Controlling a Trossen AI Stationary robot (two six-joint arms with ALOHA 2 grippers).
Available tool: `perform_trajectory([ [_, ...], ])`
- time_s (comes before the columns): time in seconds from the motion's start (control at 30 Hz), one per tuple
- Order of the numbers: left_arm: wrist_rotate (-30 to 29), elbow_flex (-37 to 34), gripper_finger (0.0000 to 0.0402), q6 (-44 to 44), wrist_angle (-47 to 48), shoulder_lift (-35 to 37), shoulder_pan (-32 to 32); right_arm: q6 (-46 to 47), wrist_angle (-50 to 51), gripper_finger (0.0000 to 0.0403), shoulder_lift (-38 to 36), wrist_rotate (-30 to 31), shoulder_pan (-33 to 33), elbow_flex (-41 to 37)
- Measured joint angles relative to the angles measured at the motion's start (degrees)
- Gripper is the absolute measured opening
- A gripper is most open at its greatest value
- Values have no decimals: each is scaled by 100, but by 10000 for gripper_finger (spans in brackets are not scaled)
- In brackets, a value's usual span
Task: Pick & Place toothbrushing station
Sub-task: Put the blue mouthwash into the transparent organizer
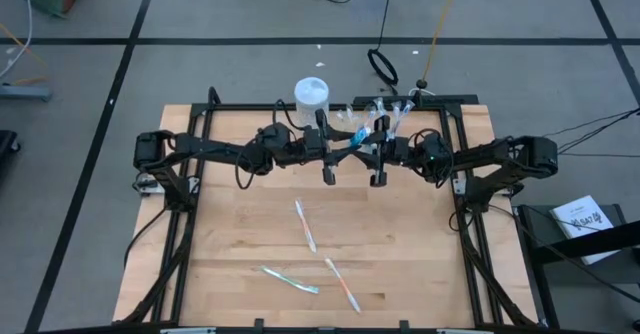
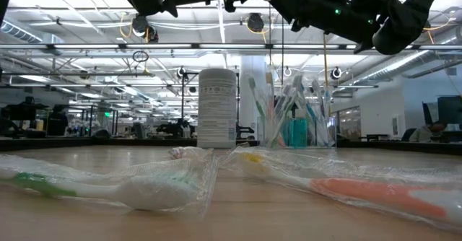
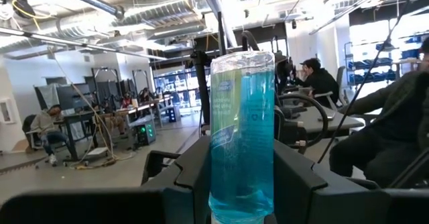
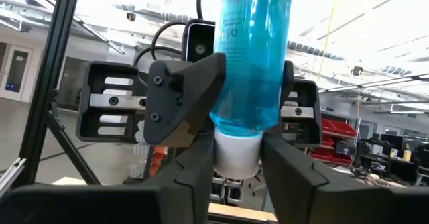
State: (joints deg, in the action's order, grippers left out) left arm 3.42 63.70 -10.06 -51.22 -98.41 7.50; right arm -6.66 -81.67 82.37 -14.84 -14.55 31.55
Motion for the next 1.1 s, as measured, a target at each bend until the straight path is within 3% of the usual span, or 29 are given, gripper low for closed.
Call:
perform_trajectory([
  [1.1,-249,0,118,-386,94,0,7,-269,649,99,-299,137,-236,0],
])
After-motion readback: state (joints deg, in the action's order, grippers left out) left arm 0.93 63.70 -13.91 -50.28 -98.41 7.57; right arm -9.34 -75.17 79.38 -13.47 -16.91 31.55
